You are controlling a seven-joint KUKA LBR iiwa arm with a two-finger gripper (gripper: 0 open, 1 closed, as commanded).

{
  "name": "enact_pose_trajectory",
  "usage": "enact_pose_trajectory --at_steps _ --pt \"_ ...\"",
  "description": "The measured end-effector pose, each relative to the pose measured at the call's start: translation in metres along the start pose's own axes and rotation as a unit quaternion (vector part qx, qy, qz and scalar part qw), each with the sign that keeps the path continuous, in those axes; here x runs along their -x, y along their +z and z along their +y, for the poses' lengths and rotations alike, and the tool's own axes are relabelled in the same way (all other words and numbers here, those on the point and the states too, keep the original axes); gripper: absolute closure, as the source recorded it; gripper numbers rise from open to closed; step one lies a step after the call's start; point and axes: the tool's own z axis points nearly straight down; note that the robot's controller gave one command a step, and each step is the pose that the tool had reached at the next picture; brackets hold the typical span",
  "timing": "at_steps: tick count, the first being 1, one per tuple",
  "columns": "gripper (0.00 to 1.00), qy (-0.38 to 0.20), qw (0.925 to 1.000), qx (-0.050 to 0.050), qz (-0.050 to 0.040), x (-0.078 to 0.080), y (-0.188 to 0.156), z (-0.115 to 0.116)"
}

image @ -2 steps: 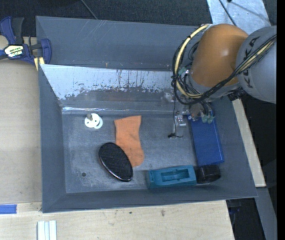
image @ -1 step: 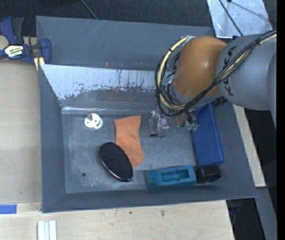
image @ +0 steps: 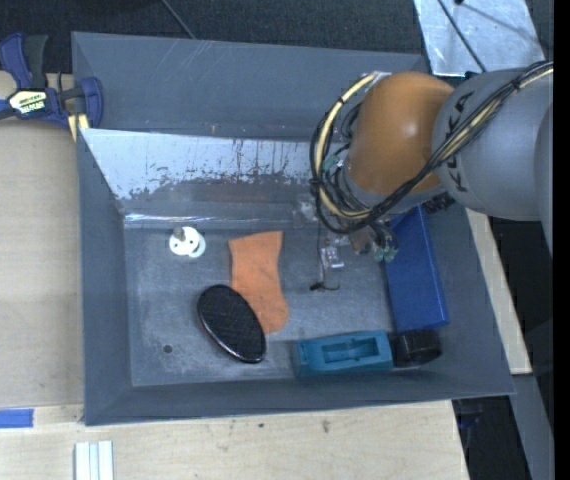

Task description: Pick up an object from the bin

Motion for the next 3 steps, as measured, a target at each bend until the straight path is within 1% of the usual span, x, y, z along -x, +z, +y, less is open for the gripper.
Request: enact_pose_trajectory --at_steps 1,2,3 --pt "0.0 0.0 1.0 0.0 0.0 0.0 0.0 0.0" --pt "0.0 -0.014 0.9999 -0.001 -0.0013 0.011 0.005 0.049" --pt "1.0 0.014 0.9999 0.0 -0.0006 0.021 0.04 0.038"
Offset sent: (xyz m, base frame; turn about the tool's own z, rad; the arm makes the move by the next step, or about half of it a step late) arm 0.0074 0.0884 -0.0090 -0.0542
